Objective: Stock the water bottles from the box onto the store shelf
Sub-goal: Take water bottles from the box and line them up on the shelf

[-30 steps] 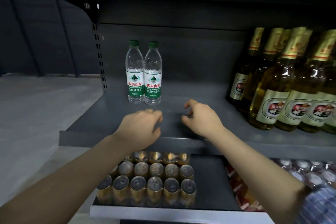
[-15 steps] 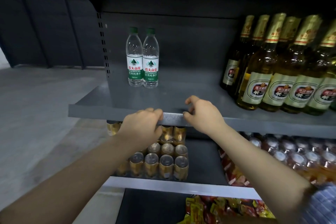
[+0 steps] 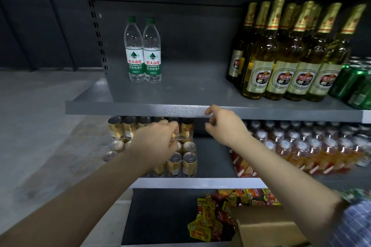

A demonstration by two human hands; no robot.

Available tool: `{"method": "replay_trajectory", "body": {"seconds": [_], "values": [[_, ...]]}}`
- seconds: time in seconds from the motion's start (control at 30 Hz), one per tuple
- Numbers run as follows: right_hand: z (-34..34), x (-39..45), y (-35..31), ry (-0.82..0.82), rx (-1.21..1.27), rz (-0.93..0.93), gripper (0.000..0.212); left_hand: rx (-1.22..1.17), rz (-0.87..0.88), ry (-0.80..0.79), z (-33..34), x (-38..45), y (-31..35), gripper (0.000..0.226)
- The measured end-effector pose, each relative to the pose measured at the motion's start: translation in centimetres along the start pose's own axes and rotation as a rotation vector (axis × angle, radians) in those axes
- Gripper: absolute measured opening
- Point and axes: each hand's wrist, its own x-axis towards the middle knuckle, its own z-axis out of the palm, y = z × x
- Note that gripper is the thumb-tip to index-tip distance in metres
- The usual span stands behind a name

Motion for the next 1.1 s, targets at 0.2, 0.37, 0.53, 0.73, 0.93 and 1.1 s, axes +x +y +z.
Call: {"method": "replay_trajectory", "body": {"seconds": [0.2, 0.37, 0.53, 0.73, 0.93, 1.1], "values": [[-0.8, -3.7, -0.1, 0.007, 0.022, 0.025, 0.036, 0.002, 0.002, -0.052, 0.4, -3.3, 1.1, 0.024], [-1.6, -7.2, -0.1, 0.025, 0.066, 0.069, 0.037, -0.003, 0.02, -0.062, 0.0, -6.5, 2.1, 0.021], [-2.0, -11.3, 0.7, 0.006, 0.086, 0.107, 0.037, -0.042, 0.05, -0.076, 0.0, -9.6, 3.9, 0.021], [-3.0, -15.7, 2.7, -0.009, 0.049, 0.195, 0.034, -0.05, 0.091, -0.089, 0.7, -11.8, 6.7, 0.019], [-4.3, -19.0, 5.6, -0.002, 0.016, 0.224, 0.028, -0.08, 0.103, -0.111, 1.5, -13.1, 10.2, 0.026], [-5.0, -20.7, 9.0, -0.001, 0.03, 0.242, 0.024, -0.1, 0.085, -0.171, 2.5, -13.5, 13.3, 0.026]]}}
